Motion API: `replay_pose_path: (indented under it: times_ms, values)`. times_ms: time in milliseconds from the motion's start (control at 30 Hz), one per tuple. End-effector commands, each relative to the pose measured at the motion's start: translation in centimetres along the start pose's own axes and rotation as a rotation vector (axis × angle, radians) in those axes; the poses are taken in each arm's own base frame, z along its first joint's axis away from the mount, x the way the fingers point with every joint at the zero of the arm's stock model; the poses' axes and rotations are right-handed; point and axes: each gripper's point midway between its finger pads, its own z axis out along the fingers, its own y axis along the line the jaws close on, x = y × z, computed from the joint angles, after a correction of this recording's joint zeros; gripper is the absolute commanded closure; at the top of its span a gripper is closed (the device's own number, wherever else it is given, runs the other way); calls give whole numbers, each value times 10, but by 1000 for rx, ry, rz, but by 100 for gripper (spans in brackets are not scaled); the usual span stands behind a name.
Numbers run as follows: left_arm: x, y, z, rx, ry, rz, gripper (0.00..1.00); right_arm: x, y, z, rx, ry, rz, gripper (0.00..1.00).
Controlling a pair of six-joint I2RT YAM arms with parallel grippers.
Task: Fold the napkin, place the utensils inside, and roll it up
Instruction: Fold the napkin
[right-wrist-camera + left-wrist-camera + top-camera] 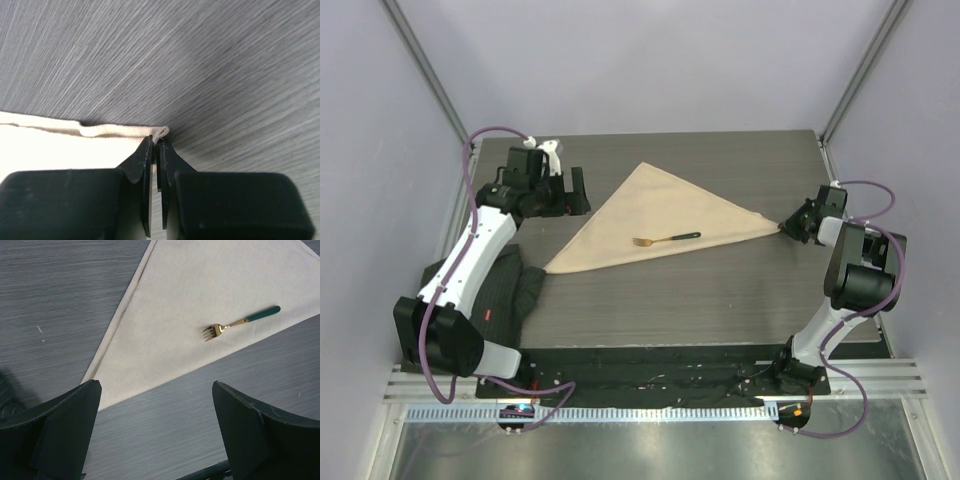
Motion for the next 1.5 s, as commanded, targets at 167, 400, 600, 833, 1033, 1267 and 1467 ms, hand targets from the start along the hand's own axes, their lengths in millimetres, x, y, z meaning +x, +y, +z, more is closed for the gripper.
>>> replay_pose_path:
  times_ms: [167, 400, 600, 833, 1033, 1267, 1467]
  values:
    - [-17, -7, -9, 21, -53, 22, 0, -26, 65, -47, -172, -131, -42, 95]
    - [-18, -10, -8, 36, -57, 18, 0, 10, 146, -61, -294, -106, -165, 95]
    - [-16, -11, -7, 41, -51, 16, 0, 85, 221, -66, -438, -1, -250, 95]
    - [-15, -10, -5, 40, -46, 14, 0, 170, 276, -71, -561, 125, -308, 95]
    - [-14, -10, -4, 38, -42, 13, 0, 210, 302, -79, -612, 171, -323, 95]
    - [-15, -10, -5, 40, -46, 13, 0, 225, 319, -87, -644, 182, -334, 95]
    - [-15, -10, -5, 40, -46, 13, 0, 236, 325, -89, -655, 204, -346, 95]
